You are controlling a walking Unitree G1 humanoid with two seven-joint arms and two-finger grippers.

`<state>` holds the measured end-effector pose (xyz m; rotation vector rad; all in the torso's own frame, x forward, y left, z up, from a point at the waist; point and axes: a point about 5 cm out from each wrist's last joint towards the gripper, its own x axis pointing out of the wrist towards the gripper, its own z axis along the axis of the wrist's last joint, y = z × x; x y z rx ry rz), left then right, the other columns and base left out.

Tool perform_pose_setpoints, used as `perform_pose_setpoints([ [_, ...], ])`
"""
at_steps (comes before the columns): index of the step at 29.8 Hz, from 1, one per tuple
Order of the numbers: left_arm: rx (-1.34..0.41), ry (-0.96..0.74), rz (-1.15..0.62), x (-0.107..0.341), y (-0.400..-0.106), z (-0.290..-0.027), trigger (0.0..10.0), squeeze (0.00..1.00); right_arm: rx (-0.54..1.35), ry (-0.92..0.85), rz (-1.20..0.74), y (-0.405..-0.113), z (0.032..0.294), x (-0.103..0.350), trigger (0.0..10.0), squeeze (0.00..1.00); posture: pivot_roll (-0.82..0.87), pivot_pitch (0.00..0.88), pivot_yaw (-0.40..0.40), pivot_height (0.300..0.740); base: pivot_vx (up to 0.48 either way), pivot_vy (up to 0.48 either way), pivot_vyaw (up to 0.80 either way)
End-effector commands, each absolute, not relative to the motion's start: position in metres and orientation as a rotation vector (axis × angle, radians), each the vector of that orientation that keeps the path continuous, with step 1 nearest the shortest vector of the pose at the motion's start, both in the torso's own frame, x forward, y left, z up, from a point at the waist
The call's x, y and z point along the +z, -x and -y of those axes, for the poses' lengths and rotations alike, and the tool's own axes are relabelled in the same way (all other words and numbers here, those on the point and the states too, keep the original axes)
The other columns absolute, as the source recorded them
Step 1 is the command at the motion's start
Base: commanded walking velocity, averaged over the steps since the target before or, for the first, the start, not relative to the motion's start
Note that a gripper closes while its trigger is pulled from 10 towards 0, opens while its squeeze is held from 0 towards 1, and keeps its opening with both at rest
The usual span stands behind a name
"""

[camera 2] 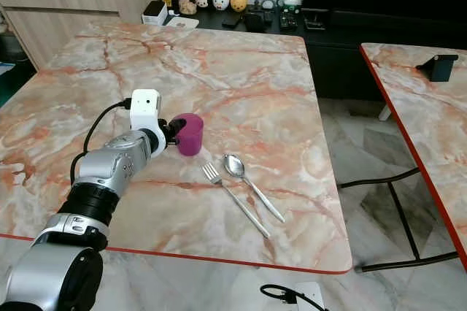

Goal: Setting the table

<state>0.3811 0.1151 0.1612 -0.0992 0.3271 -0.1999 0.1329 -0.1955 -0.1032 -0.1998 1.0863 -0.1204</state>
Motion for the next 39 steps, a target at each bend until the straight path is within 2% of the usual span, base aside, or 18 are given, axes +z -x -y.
perform_pose_setpoints([
  [1,-0.209,0.071,-0.322,0.167,-0.382,-0.112,0.0,0.0,-0.124,0.198,-1.084,-0.133,0.196,-0.103,10.0,0.0,0.0,0.0,-0.041,0.74,0.0,0.0,0.0],
  [23,-0.208,0.044,-0.312,0.167,-0.379,-0.117,0.0,0.0,-0.123,0.199,-1.081,-0.134,0.195,-0.103,10.0,0.0,0.0,0.0,-0.044,0.74,0.0,0.0,0.0],
  [30,-0.177,0.116,-0.147,0.179,-0.37,-0.128,0.0,0.0,-0.123,0.198,-1.072,-0.136,0.195,-0.102,10.0,0.0,0.0,0.0,-0.044,0.74,0.0,0.0,0.0],
  [31,-0.185,0.133,-0.081,0.185,-0.365,-0.131,1.8,0.0,-0.124,0.197,-1.069,-0.137,0.195,-0.102,10.0,0.0,0.0,0.0,-0.044,0.74,0.0,0.0,0.0],
  [32,-0.198,0.134,-0.006,0.191,-0.357,-0.134,10.0,0.0,-0.125,0.198,-1.067,-0.137,0.195,-0.102,10.0,0.0,0.0,0.0,-0.046,0.74,0.0,0.0,0.0],
  [35,-0.204,0.129,0.054,0.195,-0.349,-0.138,10.0,0.0,-0.125,0.198,-1.066,-0.137,0.195,-0.102,10.0,0.0,0.01,0.0,-0.047,0.74,0.0,0.0,0.0],
  [39,-0.138,0.082,0.15,0.195,-0.332,-0.156,10.0,0.0,-0.123,0.198,-1.047,-0.141,0.193,-0.1,10.0,0.0,0.0,0.0,-0.047,0.74,0.0,0.0,0.0],
])
